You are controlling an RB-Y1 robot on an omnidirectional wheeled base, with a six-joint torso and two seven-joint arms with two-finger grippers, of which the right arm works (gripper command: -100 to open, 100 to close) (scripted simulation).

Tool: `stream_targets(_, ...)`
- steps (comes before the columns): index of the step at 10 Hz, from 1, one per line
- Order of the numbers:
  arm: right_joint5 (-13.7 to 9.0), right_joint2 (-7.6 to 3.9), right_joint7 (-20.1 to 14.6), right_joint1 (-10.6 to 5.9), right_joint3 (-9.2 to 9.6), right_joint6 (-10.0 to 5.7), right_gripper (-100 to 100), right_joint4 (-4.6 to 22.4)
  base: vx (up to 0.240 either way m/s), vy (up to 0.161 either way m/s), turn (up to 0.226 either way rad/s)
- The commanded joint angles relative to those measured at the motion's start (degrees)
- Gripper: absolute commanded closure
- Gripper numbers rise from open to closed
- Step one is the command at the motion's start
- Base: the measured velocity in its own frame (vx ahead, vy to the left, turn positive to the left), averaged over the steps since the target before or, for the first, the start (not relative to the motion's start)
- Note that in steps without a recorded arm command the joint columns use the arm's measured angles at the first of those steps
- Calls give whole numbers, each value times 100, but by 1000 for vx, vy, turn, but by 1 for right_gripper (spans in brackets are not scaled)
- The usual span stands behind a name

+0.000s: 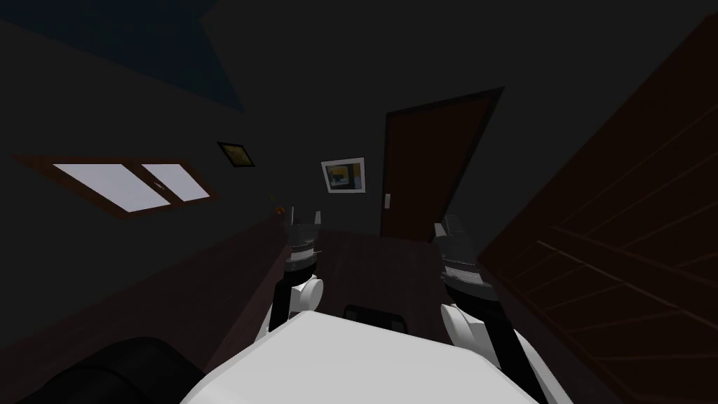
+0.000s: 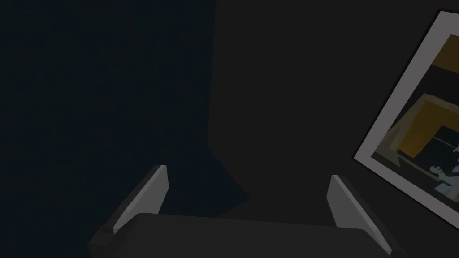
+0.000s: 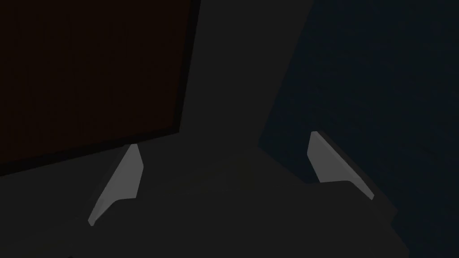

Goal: Pull the door open

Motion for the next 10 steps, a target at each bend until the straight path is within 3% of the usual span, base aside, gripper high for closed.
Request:
stream_targets(1,-98,-65,-211,-95,-41,1,-100,199,59,-97,106)
stream_targets(10,-574,-341,-1232,-553,-240,5,-100,1162,83,11,58)
